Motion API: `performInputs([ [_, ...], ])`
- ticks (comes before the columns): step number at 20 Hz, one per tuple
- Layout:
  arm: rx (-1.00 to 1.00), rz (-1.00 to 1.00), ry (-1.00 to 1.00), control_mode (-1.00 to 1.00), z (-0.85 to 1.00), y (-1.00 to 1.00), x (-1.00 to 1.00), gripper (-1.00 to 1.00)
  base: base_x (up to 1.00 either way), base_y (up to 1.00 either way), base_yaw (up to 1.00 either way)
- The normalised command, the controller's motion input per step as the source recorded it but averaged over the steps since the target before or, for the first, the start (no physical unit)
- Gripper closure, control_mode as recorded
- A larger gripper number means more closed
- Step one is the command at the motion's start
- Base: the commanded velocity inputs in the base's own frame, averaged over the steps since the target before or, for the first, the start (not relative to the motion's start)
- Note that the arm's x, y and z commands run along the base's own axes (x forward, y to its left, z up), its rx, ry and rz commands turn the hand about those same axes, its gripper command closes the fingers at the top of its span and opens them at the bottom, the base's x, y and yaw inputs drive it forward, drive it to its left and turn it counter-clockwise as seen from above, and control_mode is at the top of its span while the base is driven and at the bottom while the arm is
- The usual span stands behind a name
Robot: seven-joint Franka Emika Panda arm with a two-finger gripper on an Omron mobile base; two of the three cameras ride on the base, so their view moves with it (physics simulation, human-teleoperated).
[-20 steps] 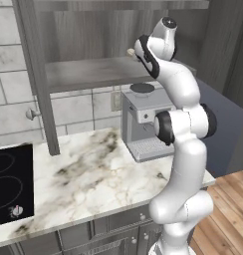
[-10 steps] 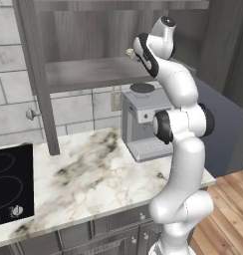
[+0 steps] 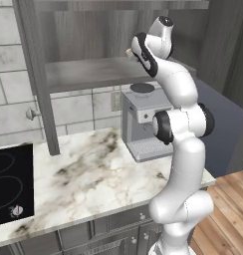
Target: Locate and retrieve the sponge and dish brush from the cabinet. Place them next to the sink.
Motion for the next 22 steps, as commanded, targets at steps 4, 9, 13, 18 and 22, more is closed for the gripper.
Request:
performInputs([
  [4, -0.01, -0.13, 0.00, -1.00, -0.01, 0.14, -0.16, 1.00, 0.00, 0.00, 0.00],
  [9, -0.03, -0.18, -0.01, -1.00, -0.01, 0.13, -0.13, 1.00, 0.00, 0.00, 0.00],
  [13, -0.04, -0.14, -0.05, -1.00, 0.01, 0.21, -0.19, 1.00, 0.00, 0.00, 0.00],
  [18, -0.02, -0.09, -0.05, -1.00, 0.06, 0.07, -0.42, 1.00, 0.00, 0.00, 0.00],
  [22, 0.00, -0.04, -0.05, -1.00, 0.04, 0.01, -0.77, 1.00, 0.00, 0.00, 0.00],
])
